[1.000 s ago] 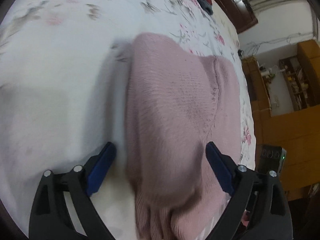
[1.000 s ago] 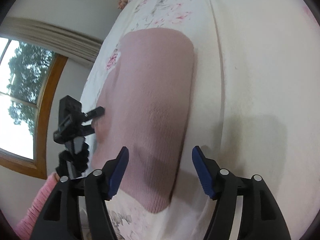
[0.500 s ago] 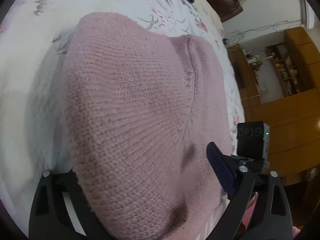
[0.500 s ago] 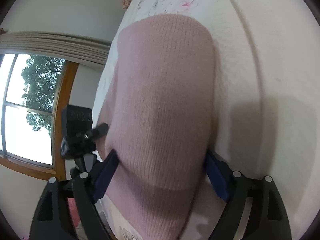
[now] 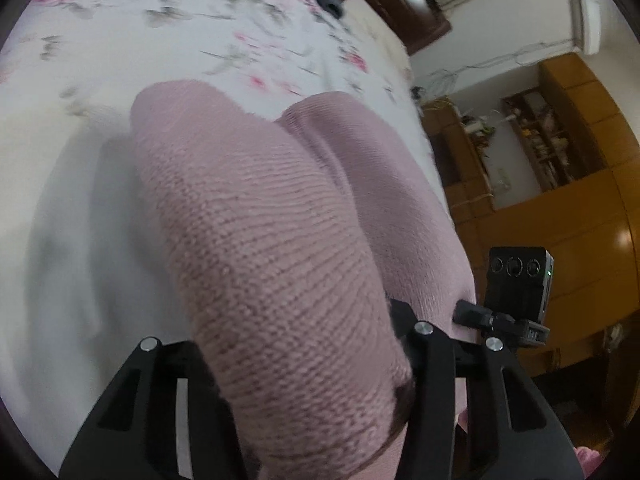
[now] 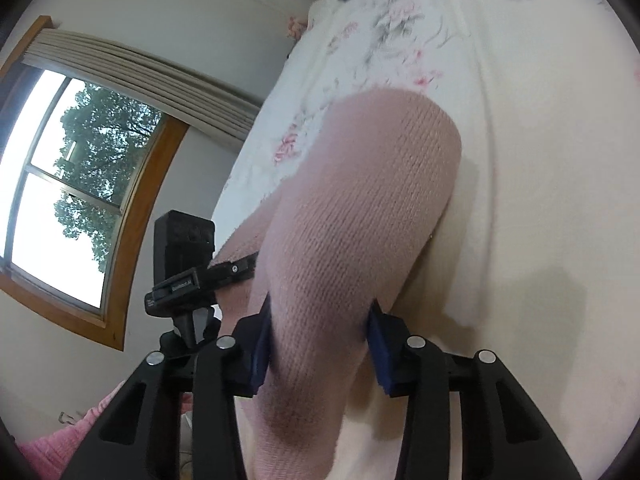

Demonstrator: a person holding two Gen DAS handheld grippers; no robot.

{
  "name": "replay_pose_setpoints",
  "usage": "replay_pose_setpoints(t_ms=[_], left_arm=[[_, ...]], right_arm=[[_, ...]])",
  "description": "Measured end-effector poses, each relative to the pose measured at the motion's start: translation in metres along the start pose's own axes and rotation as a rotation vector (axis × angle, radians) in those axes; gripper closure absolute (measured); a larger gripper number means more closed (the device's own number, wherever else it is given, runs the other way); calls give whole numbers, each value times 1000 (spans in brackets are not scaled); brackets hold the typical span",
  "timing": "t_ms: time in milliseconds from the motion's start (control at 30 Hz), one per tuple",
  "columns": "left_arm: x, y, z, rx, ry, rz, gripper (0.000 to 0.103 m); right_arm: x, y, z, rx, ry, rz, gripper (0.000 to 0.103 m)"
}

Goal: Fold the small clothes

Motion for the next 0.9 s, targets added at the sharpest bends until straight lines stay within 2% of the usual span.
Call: replay_pose_setpoints(t_ms=[167,333,467,567,633,733,900], left_arm=[[-55,-30,-30,4,-39,-79,58],[-91,-75,-72,52,-89,-78,57],[-74,-107,-106,112,-69,-7,57],[-49,-120,-126,130,-34,45,55],[-35,-121,-133,120,-8,53,50],[-31,-119,-137,112,20,38,44],[-37,-94,-128,110,-26,88,39]], right_arm=[[-3,49,-11,-29,11,-45,62],[-16,88,-32,-63,3,-102,62],[-46,90,-61,-33,-37,-143,62],[-80,71,-82,27,-65,-185,62],[-92,56,-93,41,-75,-188,60],[-95,46,-90,33,-110,-136,58],[-85,39,-65,53,-53,-163,47]])
Point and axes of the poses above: each gripper's, at about its wrist camera, not at the fingertips, and y roughly against the way its jaws point, x to its left, z to its top, the point moved 10 cm from there along -y, roughly the way its jaws point, and after that the axes turned 7 degrees about -z, right-handed, at the moved point
